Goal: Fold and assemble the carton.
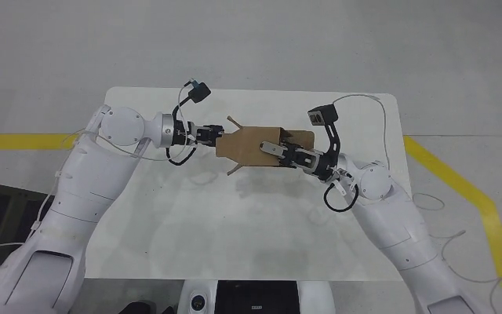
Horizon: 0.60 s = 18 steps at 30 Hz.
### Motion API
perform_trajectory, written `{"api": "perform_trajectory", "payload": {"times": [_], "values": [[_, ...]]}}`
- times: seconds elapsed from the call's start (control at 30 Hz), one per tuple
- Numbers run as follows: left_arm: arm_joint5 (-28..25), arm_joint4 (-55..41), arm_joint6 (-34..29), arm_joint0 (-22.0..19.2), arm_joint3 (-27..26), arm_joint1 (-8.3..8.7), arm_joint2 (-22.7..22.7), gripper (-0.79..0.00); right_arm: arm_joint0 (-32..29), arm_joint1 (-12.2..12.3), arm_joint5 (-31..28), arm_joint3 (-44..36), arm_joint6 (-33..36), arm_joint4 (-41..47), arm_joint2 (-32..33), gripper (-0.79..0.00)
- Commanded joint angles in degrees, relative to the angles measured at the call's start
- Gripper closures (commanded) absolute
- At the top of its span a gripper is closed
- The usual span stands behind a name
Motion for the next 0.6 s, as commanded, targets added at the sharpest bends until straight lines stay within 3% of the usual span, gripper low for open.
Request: {"api": "perform_trajectory", "payload": {"times": [0.0,0.33,0.57], "values": [[0.03,0.01,0.01,-0.01,0.02,0.01,-0.07,-0.785,0.13,-0.08,-0.01,0.41,-0.02,0.03,0.02,0.0],[0.29,1.91,-0.13,1.12,0.29,0.42,-0.63,-0.785,0.25,-0.11,-0.4,2.56,-5.63,-1.27,3.32,0.0],[1.15,2.78,-1.61,2.52,-2.24,0.54,0.18,-0.785,-0.47,-0.48,0.67,2.16,-10.0,-3.84,3.31,0.0]]}}
